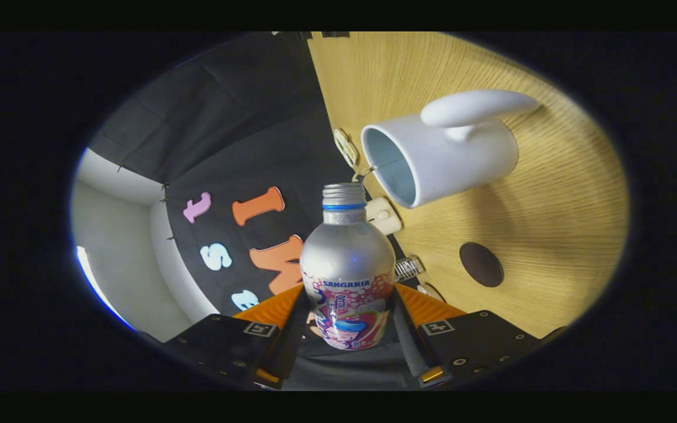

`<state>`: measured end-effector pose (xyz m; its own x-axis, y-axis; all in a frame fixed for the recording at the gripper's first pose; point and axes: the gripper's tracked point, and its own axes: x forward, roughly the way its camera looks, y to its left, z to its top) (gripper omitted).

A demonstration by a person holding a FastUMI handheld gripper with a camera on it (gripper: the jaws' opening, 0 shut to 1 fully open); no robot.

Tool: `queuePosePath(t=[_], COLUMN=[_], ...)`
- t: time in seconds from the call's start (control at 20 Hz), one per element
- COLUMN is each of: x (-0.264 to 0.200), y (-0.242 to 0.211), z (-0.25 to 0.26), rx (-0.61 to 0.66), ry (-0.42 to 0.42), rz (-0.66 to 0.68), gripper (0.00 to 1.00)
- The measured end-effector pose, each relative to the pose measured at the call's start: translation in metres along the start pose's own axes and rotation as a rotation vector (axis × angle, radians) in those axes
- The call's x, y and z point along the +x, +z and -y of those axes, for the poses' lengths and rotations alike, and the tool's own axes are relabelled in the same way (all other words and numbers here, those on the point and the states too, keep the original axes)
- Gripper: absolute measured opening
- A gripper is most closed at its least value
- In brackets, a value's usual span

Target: Take the bottle from table, then pour the juice into the cup, finally place the bottle on the coaster

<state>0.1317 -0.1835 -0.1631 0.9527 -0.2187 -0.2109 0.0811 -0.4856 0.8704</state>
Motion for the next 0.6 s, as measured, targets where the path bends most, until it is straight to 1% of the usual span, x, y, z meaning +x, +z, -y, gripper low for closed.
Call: queuePosePath(t=[0.6], x=[0.0047], y=[0.0071], z=[-0.0091], rx=[0.042], ry=[0.015], rz=[0.006], gripper=[0.74])
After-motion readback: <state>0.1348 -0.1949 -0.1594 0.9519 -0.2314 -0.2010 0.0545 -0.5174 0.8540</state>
